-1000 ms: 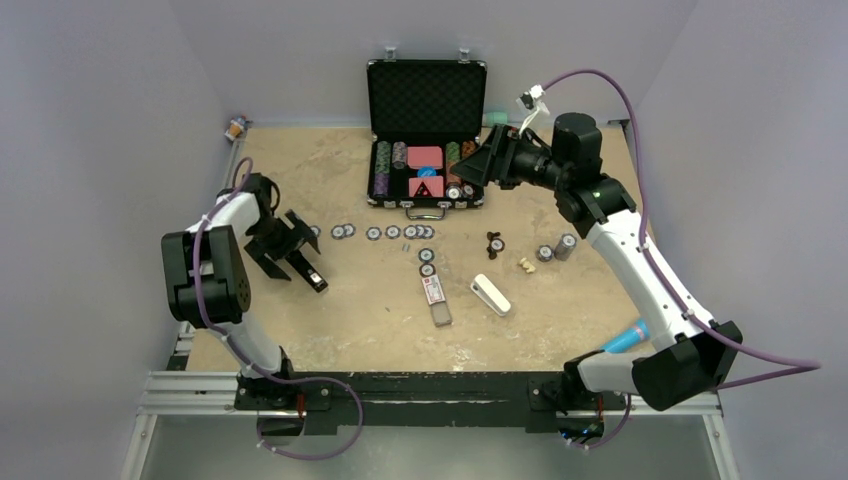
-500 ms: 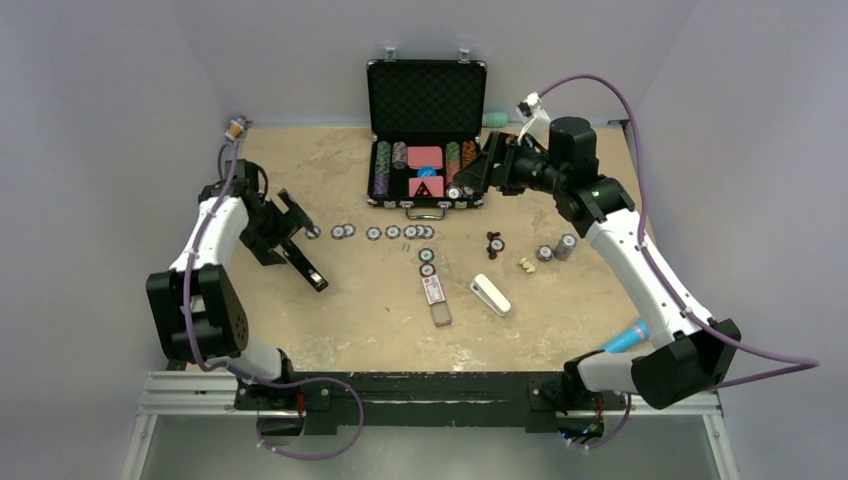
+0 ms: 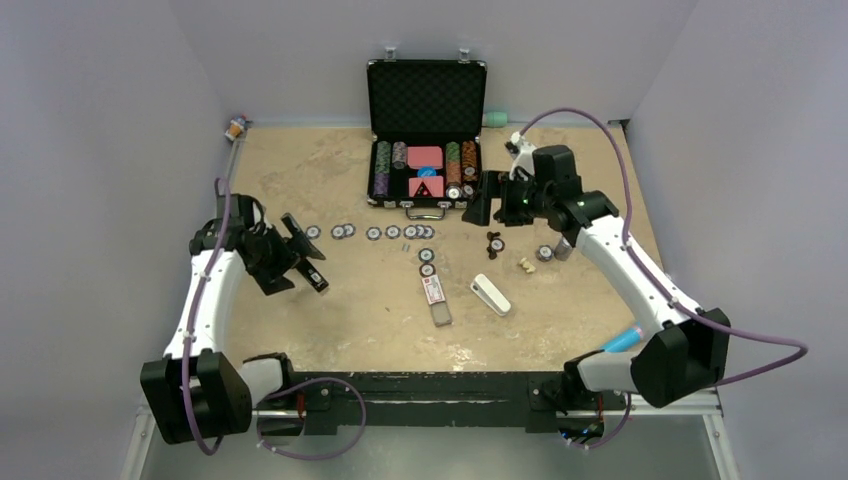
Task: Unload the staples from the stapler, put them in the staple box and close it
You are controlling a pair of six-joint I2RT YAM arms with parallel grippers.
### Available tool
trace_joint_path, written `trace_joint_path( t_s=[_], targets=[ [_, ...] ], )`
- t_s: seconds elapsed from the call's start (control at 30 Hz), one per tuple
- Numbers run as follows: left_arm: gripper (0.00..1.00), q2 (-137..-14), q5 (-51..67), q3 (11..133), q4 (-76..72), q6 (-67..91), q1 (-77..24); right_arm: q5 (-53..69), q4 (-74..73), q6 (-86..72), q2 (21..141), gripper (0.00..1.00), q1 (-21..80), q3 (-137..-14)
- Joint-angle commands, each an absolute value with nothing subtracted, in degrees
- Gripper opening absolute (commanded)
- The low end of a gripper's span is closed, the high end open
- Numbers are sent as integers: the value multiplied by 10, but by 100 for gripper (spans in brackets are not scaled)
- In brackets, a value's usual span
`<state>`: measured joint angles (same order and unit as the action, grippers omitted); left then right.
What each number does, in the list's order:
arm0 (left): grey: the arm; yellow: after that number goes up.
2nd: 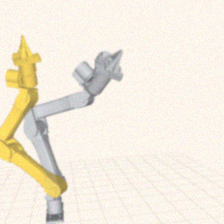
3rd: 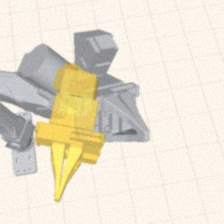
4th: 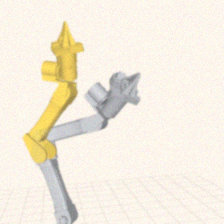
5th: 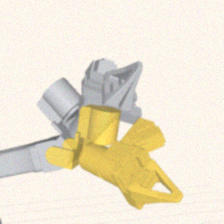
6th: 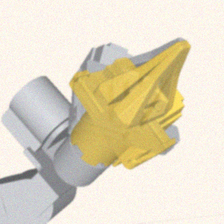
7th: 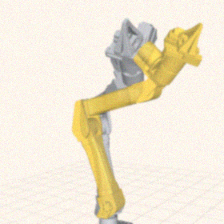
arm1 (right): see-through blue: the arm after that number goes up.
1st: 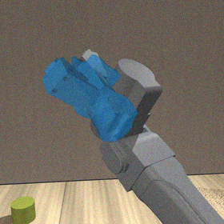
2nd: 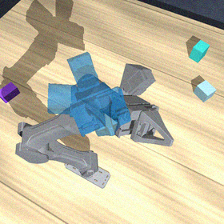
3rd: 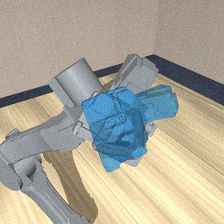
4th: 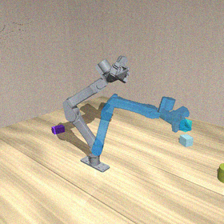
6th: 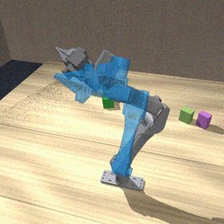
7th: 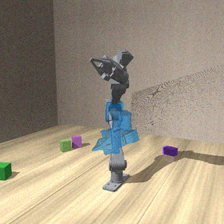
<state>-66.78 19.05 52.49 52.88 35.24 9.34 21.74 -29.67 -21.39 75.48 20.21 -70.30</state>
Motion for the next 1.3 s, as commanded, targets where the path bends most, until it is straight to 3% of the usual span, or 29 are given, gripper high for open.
trace_joint_path(
  t_s=[0.0,0.43,0.83,1.27],
  targets=[
    [99,-629,206,507,551,322,90,193,-324,-198,764,94,214,-649],
    [99,-593,179,480,574,283,64,74,-356,-237,802,95,323,-578],
    [99,-600,149,476,557,274,53,21,-348,-271,782,96,330,-536],
    [99,-593,144,475,555,275,50,16,-343,-273,851,93,341,-539]
  ],
)
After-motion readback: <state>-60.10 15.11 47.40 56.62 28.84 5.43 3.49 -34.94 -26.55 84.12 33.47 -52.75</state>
